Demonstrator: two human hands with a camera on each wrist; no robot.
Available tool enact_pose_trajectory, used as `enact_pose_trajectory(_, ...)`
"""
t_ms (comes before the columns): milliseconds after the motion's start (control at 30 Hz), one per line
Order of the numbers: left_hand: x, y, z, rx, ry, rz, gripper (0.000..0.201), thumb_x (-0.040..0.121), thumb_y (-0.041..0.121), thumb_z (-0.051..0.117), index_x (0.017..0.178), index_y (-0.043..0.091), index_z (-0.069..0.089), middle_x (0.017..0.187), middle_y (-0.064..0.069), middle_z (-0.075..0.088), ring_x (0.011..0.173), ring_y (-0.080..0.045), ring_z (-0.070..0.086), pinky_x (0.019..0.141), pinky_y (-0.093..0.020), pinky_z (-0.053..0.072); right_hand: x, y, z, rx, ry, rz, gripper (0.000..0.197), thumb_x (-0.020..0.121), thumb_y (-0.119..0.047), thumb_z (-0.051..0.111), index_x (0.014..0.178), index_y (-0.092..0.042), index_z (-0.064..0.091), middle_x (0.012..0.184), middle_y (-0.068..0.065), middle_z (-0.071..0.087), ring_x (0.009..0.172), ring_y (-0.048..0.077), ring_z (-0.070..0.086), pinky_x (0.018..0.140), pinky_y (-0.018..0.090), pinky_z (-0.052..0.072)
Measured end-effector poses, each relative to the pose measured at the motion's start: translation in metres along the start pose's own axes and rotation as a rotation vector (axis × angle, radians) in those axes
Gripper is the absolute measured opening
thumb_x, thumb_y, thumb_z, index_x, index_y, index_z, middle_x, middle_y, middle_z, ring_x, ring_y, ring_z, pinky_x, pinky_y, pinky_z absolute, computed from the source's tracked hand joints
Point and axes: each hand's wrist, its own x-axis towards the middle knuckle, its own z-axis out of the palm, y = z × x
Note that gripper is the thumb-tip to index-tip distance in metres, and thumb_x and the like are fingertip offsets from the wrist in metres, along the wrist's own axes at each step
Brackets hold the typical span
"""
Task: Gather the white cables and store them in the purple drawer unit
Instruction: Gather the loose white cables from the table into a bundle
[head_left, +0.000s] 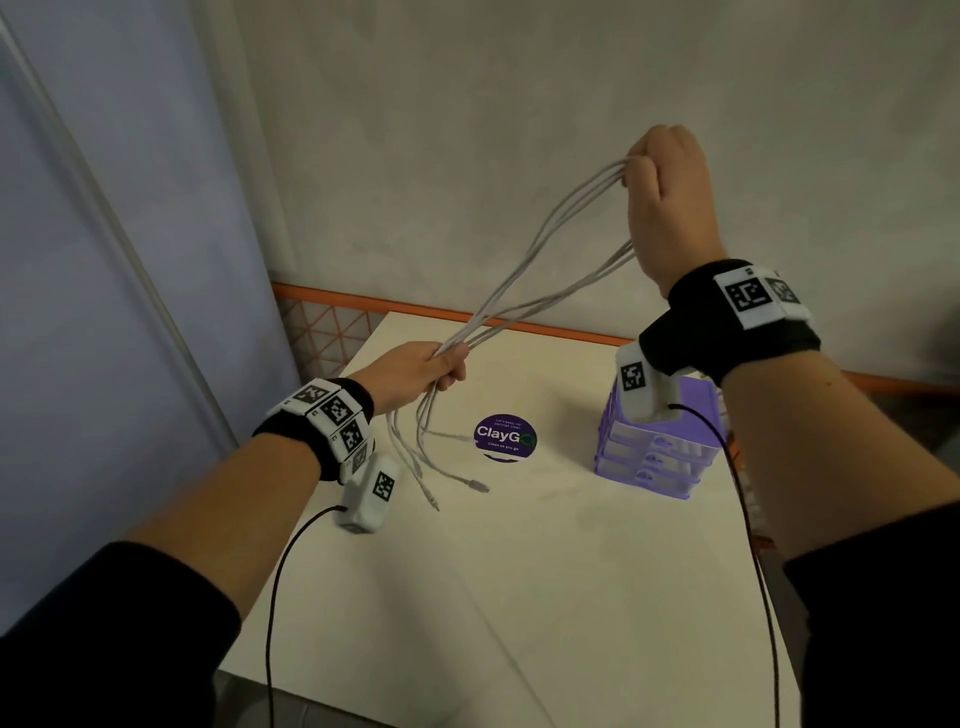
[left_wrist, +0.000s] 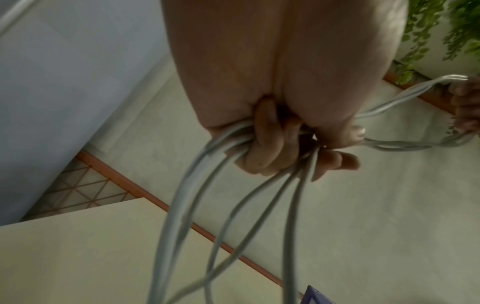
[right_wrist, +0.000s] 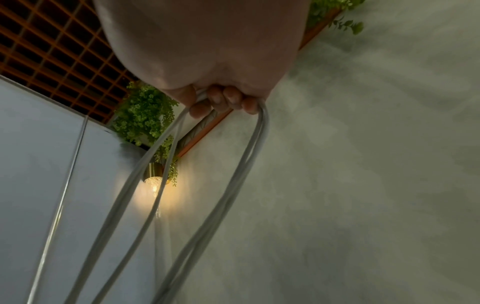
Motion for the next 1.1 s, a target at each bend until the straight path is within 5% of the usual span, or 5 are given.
enact_pose_trajectory(333,-0.003,-0.003,0.002,0.143,-0.069,0.020,0.045,0.096,0.049,0.029,0.080,0.020,0.059,0.104,0.003,0.067,0.099,-0.013,0.056,0.094,-0.031,0.036,-0.016,0.019,-0.003,-0.200,-0.027,-0.033,0.021,0.086,-0.013,0.033,0.083,-0.001,0.050,0.086,0.008,0.041,0.087,0.024,0.038,0.074,0.025,0.027)
enact_pose_trajectory(500,0.000,-0.004,-0.007,-0.133,-0.009,0.004,0.049,0.085,0.066,0.039,0.080,0.019,0.053,0.050,0.008,0.047,0.052,-0.014,0.057,0.083,-0.043,0.052,-0.030,0.039,-0.004,-0.129,0.014,0.077,0.021,0.085,-0.010,0.033,0.082,0.001,0.051,0.085,0.009,0.041,0.086,0.020,0.034,0.073,0.022,0.023)
enact_pose_trajectory(733,0.003,0.012,-0.019,-0.231,0.068,-0.015,0.045,0.090,0.062,0.033,0.079,0.021,0.048,0.059,0.009,0.031,0.048,-0.008,0.025,0.045,-0.021,0.024,-0.076,0.089,0.008,0.012,-0.088,0.641,0.036,0.074,-0.033,0.028,0.075,-0.006,0.053,0.079,0.016,0.052,0.081,0.026,0.047,0.066,0.034,0.033)
enact_pose_trajectory(833,0.010,0.014,-0.014,-0.079,0.143,-0.034,0.043,0.094,0.057,0.028,0.073,0.024,0.045,0.059,0.007,0.037,0.048,-0.011,0.031,0.045,-0.025,0.026,-0.103,0.092,0.021,-0.140,-0.265,0.837,0.051,0.087,-0.018,0.021,0.115,0.001,0.059,0.122,0.027,0.053,0.115,0.039,0.047,0.095,0.040,0.037)
enact_pose_trajectory(1100,0.014,0.044,0.012,0.160,0.098,0.067,0.045,0.096,0.052,0.028,0.079,0.018,0.051,0.064,0.005,0.046,0.058,-0.012,0.042,0.059,-0.029,0.034,-0.123,0.013,0.072,0.172,-0.673,0.486,0.038,0.089,-0.017,0.050,0.127,-0.012,0.047,0.128,0.014,0.054,0.125,0.032,0.045,0.106,0.046,0.035)
